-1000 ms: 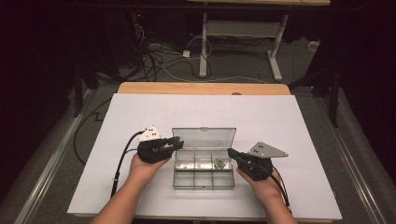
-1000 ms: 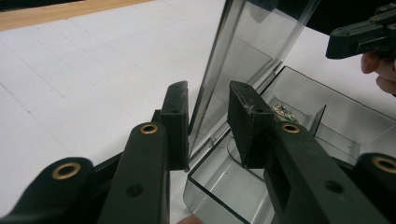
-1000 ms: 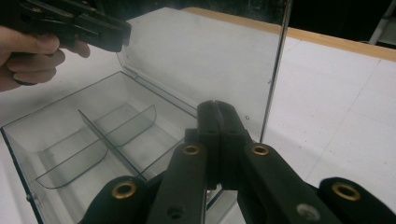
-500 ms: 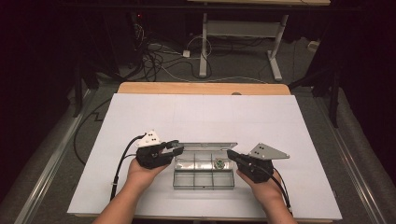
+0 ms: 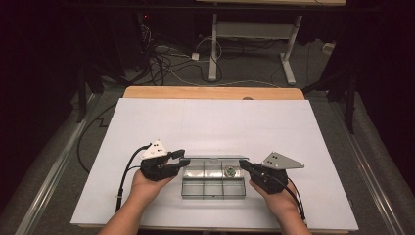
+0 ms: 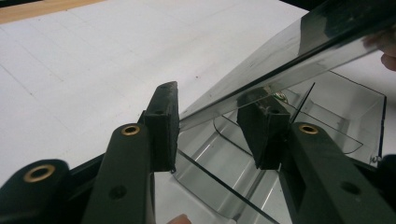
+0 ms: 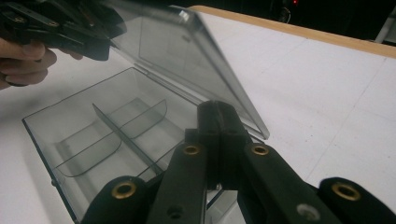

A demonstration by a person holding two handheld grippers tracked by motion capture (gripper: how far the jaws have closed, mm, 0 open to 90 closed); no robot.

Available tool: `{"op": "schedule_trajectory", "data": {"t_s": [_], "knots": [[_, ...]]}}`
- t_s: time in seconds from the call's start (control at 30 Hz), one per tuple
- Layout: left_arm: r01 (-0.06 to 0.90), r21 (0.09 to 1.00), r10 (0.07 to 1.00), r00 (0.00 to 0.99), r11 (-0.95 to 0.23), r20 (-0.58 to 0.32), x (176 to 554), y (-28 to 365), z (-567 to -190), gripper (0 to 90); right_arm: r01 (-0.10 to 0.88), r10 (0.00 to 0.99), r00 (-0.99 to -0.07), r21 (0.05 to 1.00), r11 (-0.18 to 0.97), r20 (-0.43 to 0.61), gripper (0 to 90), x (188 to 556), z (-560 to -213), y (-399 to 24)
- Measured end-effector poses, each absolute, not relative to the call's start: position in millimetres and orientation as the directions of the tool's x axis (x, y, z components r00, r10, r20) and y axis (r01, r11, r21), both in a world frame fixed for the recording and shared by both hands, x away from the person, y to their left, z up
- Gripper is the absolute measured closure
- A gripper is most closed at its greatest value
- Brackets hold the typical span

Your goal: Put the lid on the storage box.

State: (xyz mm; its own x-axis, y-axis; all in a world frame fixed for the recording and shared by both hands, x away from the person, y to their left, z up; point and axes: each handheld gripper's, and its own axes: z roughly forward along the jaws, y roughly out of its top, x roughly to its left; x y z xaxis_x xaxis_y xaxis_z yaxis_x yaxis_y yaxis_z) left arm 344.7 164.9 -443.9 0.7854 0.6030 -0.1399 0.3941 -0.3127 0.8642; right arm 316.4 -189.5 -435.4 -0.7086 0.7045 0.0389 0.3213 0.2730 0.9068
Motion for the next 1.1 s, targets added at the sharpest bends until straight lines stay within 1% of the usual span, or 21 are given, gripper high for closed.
{"op": "schedule_trajectory", "data": {"t_s": [0.23,0.3,0.33,0.43,0.5,0.57,0.6,0.73,0.8,1.1], "knots": [[0.410,0.857,0.624,0.769,-0.314,-0.139,333,176,-445,57.5,0.321,0.700,-0.714,0.902,0.288,0.031,90.0,314,-437,-187],[0.442,0.843,0.644,0.748,-0.305,-0.160,327,182,-447,57.2,0.322,0.699,-0.715,0.900,0.293,0.028,90.0,313,-437,-187],[0.457,0.838,0.642,0.746,-0.298,-0.177,325,185,-448,52.5,0.322,0.699,-0.714,0.901,0.292,0.029,90.0,313,-437,-188],[0.469,0.831,0.649,0.738,-0.298,-0.184,316,191,-449,52.5,0.323,0.700,-0.714,0.900,0.292,0.029,90.0,311,-438,-188],[0.479,0.832,0.636,0.742,-0.281,-0.213,313,193,-450,52.9,0.323,0.699,-0.714,0.900,0.293,0.029,90.0,311,-437,-188],[0.479,0.828,0.619,0.754,-0.290,-0.220,311,191,-452,59.8,0.325,0.699,-0.714,0.899,0.295,0.028,90.0,310,-438,-188],[0.475,0.827,0.612,0.761,-0.300,-0.215,310,189,-452,61.8,0.325,0.699,-0.714,0.899,0.295,0.029,90.0,309,-438,-187],[0.452,0.835,0.560,0.798,-0.313,-0.222,308,179,-452,80.5,0.324,0.696,-0.717,0.897,0.301,0.026,90.0,308,-439,-186],[0.440,0.843,0.542,0.810,-0.310,-0.224,308,175,-451,86.8,0.329,0.695,-0.718,0.894,0.304,0.028,90.0,306,-440,-187],[0.429,0.848,0.513,0.827,-0.312,-0.230,305,168,-449,87.6,0.341,0.696,-0.717,0.884,0.320,0.025,90.0,298,-445,-191]]}}
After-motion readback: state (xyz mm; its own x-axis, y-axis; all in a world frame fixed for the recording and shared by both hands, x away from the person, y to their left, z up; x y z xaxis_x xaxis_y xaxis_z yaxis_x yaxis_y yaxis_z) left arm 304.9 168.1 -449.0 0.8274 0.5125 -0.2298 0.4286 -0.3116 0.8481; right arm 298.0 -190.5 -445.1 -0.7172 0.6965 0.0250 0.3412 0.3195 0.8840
